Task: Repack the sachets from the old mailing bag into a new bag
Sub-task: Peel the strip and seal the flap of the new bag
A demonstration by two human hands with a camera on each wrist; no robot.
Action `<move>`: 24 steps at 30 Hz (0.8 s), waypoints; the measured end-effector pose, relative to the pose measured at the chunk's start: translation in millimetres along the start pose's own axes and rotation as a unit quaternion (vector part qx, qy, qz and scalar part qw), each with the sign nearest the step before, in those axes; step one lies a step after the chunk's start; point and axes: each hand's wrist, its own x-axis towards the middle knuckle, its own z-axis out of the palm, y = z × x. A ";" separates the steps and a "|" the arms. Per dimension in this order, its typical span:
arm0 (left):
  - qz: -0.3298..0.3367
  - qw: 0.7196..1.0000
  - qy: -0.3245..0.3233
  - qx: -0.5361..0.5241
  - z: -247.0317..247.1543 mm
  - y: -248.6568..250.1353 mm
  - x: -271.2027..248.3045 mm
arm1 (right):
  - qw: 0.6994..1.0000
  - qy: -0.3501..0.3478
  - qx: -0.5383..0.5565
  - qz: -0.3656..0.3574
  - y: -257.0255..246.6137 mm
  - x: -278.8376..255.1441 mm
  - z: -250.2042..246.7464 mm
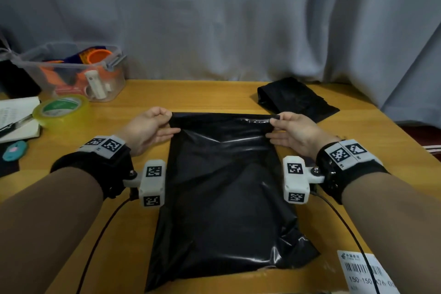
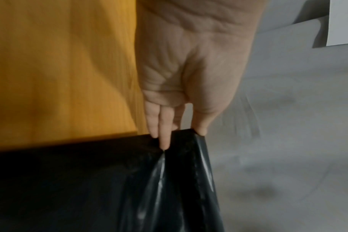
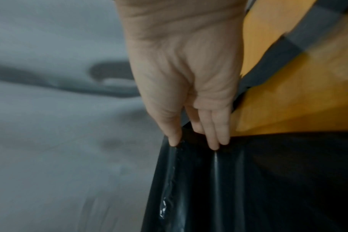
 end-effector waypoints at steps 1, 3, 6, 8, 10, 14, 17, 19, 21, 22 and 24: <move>0.007 1.000 -0.001 -0.020 -0.9 -2.1 -3.5 | 1.000 0.007 0.025 -0.011 5.0 -1.3 -0.9; 0.021 0.998 -0.002 -0.056 -2.2 -6.0 -10.6 | 0.997 0.015 0.065 -0.027 12.3 -6.6 -1.3; 0.033 0.997 0.010 -0.066 -2.2 -12.3 -18.4 | 0.996 0.015 0.087 -0.025 19.9 -15.1 0.6; 0.029 0.998 0.039 -0.049 0.7 -15.7 -22.7 | 0.995 0.014 0.094 -0.017 20.5 -20.4 3.5; 0.025 0.998 0.056 -0.027 5.0 -18.3 -26.6 | 0.993 0.020 0.112 -0.012 20.3 -23.8 6.1; 0.016 0.998 0.058 -0.007 11.5 -17.6 -32.3 | 0.992 0.088 0.093 -0.018 20.7 -26.4 12.0; 0.000 0.997 0.077 0.001 14.2 -15.7 -33.5 | 0.993 0.110 0.025 -0.027 21.9 -27.7 17.5; -0.012 0.996 0.088 0.013 15.0 -15.6 -34.0 | 0.993 0.117 -0.020 -0.019 22.0 -27.5 18.8; -0.020 0.995 0.094 0.032 14.1 -16.0 -34.1 | 0.993 0.115 -0.028 -0.001 21.1 -27.2 19.0; -0.019 0.994 0.095 0.043 13.0 -16.8 -33.1 | 0.994 0.110 -0.027 0.007 19.8 -28.5 19.4; -0.007 0.992 0.104 0.067 10.0 -18.3 -31.6 | 0.995 0.093 -0.023 0.022 17.5 -29.8 20.3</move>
